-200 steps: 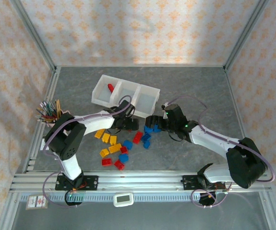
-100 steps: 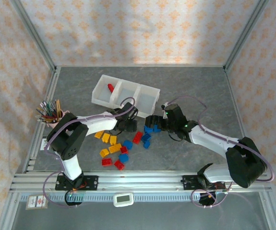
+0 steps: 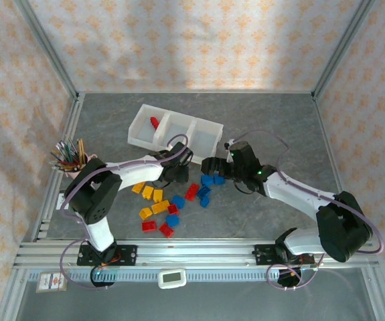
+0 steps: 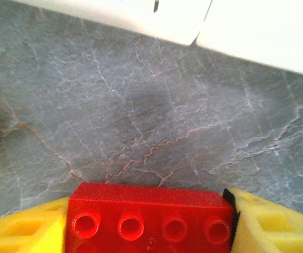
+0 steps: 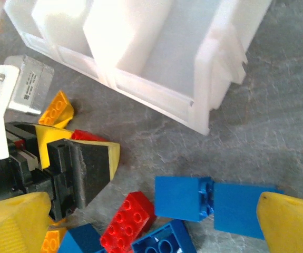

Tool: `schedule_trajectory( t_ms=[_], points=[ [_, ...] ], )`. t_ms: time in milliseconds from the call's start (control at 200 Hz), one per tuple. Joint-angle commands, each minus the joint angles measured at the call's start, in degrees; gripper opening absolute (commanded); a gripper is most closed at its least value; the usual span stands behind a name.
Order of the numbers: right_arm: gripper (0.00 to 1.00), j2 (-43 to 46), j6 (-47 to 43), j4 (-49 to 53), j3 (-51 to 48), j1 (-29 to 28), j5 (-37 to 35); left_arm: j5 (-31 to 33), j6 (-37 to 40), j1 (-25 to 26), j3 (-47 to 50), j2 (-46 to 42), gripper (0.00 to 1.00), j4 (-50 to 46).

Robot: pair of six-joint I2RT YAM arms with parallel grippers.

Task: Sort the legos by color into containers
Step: Pick up the lego from the center of the table, then place the lego in the container.

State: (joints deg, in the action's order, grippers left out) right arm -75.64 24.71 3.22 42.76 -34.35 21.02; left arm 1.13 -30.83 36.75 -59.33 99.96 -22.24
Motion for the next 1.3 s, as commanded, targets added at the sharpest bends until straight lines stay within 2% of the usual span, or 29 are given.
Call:
schedule_trajectory(
  t_ms=[0, 190, 415, 611, 866, 1076, 1211, 1291],
  points=[
    [1.0, -0.9, -1.7, 3.2, 4.8, -0.1, -0.6, 3.0, -1.8, -0.1, -1.1, -5.4, 0.53, -2.4],
    [1.0, -2.8, -2.7, 5.6, 10.2, -0.2, 0.8, 4.7, -2.4, -3.9, -3.0, -11.6, 0.48, -5.2],
    [1.0, -6.5, -2.2, 3.6, 14.8, -0.3, 3.3, 5.2, -3.9, -15.3, -8.6, -14.0, 0.44, -5.5],
    [1.0, -11.0, -1.9, 1.6, 18.0, -0.3, 2.9, 3.2, -6.1, -23.5, -18.5, -5.7, 0.43, -4.0],
    [1.0, -15.9, -1.9, -0.8, 20.6, -0.2, 0.2, 1.3, -11.1, -28.9, -28.3, 6.3, 0.43, 0.9],
    [1.0, -18.0, -2.6, -0.7, 21.9, -0.2, -0.2, -1.0, -12.4, -30.9, -38.0, 17.0, 0.44, -1.0],
    [1.0, -18.3, -2.9, -0.5, 22.0, -0.2, -0.3, -4.9, -12.8, -30.6, -38.4, 18.7, 0.45, 0.4],
    [1.0, -18.6, -3.0, -0.4, 22.0, -0.1, -0.1, -2.8, -12.5, -29.8, -38.3, 18.4, 0.47, -0.6]
  ],
)
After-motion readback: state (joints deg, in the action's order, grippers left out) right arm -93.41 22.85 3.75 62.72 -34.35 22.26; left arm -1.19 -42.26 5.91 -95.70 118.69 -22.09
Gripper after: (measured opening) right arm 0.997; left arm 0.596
